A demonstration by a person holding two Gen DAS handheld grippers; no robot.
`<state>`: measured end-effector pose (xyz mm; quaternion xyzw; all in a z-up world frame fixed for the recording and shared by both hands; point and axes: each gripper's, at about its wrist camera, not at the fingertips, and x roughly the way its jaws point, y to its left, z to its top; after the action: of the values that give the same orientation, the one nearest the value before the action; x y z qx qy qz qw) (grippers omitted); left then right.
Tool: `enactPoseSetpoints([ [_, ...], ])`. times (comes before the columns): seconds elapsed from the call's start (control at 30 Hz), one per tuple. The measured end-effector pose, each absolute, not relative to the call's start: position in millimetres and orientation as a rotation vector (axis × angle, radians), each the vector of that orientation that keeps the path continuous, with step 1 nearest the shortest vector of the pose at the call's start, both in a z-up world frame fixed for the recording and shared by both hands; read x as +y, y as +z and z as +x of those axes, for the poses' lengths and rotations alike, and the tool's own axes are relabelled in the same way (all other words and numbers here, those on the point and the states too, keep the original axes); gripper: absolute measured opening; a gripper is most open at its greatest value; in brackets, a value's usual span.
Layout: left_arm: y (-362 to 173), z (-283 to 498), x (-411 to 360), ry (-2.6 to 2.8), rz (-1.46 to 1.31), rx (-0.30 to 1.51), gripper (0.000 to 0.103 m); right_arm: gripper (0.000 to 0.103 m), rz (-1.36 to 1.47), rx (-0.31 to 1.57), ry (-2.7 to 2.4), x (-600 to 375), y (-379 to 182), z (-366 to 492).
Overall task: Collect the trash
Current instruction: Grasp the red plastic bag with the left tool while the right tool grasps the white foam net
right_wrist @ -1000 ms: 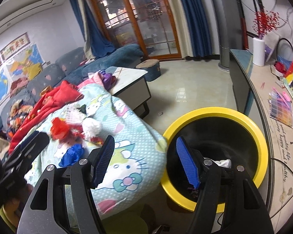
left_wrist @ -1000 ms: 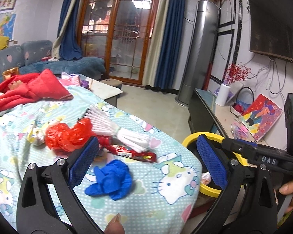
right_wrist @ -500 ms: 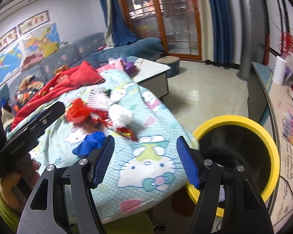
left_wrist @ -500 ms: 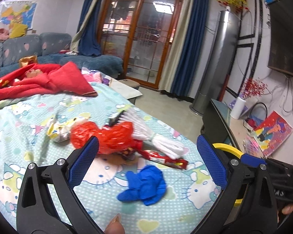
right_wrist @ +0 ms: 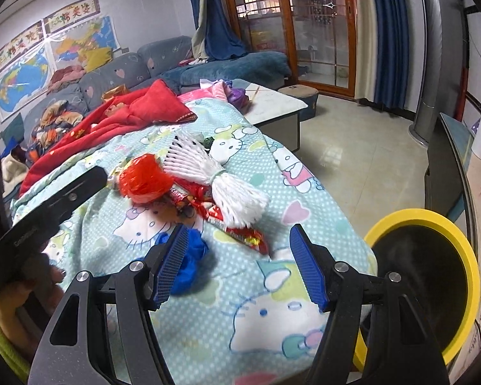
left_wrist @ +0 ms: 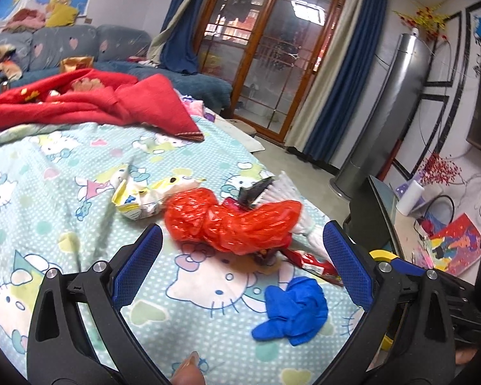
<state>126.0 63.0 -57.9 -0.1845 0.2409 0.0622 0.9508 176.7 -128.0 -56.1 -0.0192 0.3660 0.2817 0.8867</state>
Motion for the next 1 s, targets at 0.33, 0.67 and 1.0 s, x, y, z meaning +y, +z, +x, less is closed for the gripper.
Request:
enactPoseSetpoints([
  [0.33, -53.9, 155.8, 64.5, 0.072, -0.384, 0.52, 0.092, 0.064, -0.038, 0.805, 0.57, -110.1, -72.2, 211.8],
  [0.67, -62.8, 183.6, 50.6, 0.082, -0.321, 0.606, 0.075, 0.045, -0.033, 0.851, 0.603, -101.3, -84.4, 227.9],
  [1.0, -74.6, 178.9, 52.9, 0.047, -0.344, 0.655, 0.027, 0.019, -0.027, 0.839, 0.656, -102.2, -81.4, 216.3],
])
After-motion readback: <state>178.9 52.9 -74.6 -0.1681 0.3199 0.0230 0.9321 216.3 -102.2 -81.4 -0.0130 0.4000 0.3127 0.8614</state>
